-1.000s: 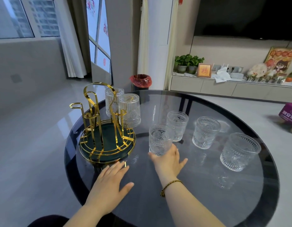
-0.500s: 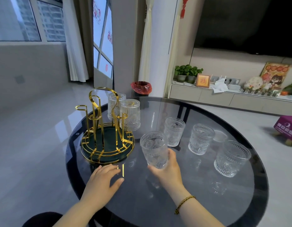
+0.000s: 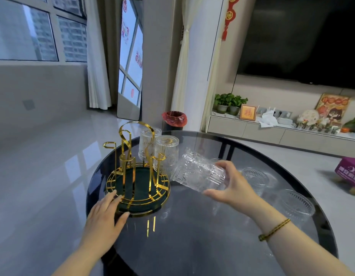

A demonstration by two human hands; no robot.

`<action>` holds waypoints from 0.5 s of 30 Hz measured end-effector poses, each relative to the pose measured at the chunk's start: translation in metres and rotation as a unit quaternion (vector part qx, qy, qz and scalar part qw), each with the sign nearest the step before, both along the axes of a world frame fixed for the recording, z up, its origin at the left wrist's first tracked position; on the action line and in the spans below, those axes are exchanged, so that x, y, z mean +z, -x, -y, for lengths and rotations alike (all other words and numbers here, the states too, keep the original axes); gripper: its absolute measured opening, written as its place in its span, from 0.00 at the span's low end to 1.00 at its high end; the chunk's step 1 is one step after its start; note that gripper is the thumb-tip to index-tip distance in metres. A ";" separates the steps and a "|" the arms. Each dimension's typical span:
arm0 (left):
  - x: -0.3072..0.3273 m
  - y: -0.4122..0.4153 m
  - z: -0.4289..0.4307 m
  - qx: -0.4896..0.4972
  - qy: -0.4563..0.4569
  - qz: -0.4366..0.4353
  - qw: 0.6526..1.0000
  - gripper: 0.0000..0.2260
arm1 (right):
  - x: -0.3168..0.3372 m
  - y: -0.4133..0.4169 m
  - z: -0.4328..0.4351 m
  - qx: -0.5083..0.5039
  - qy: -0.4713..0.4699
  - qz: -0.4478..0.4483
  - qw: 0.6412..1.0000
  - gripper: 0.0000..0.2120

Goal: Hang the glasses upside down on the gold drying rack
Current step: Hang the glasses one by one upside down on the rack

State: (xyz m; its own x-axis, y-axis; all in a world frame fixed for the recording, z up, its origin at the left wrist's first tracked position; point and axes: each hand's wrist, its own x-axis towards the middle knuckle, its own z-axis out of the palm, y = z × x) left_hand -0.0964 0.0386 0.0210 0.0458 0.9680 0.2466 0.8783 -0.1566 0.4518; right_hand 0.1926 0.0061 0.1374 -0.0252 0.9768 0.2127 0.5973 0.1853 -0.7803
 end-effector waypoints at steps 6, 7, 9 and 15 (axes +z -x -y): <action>-0.005 0.003 -0.009 -0.019 -0.010 0.021 1.000 0.24 | 0.053 0.004 -0.015 0.010 -0.034 -0.025 0.999 0.23; -0.005 0.004 -0.010 -0.021 -0.015 0.026 0.999 0.24 | 0.063 0.004 -0.020 0.008 -0.039 -0.026 0.999 0.22; -0.006 0.007 -0.013 -0.020 -0.019 0.031 0.999 0.25 | 0.082 0.009 -0.034 -0.001 -0.054 -0.019 0.998 0.23; -0.011 0.010 -0.015 -0.014 -0.023 0.041 0.999 0.27 | 0.121 0.045 -0.092 -0.017 -0.094 0.050 0.994 0.33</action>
State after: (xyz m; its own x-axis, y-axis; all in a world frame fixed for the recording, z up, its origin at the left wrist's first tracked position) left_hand -0.1068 0.0533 0.0101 0.0511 0.9540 0.2953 0.8339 -0.2034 0.5130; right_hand 0.1478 0.0982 0.2585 -0.0225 0.9203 0.3906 0.6791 0.3007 -0.6696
